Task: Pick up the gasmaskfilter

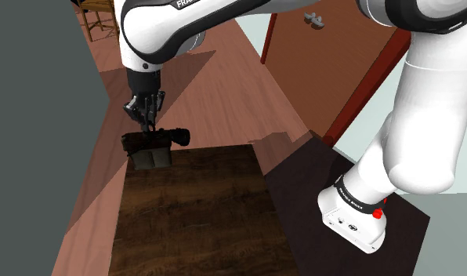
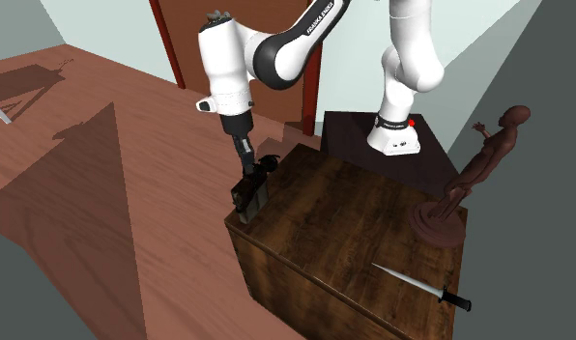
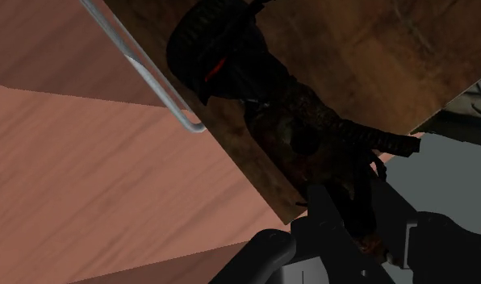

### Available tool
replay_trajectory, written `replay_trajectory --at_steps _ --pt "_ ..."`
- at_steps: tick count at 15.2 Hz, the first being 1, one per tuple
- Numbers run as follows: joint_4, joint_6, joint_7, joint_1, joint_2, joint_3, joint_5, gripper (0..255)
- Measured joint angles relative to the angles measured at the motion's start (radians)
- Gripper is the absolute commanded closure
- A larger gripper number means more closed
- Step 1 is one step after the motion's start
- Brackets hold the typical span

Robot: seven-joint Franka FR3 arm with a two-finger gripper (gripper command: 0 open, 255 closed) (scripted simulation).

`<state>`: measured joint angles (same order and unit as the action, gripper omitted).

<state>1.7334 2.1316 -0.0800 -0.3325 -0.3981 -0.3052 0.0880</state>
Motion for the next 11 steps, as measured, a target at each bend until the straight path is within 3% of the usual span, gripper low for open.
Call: replay_trajectory --at_steps 11 --pt "-0.06 -0.104 -0.008 0.006 0.044 -0.004 0.008 255"
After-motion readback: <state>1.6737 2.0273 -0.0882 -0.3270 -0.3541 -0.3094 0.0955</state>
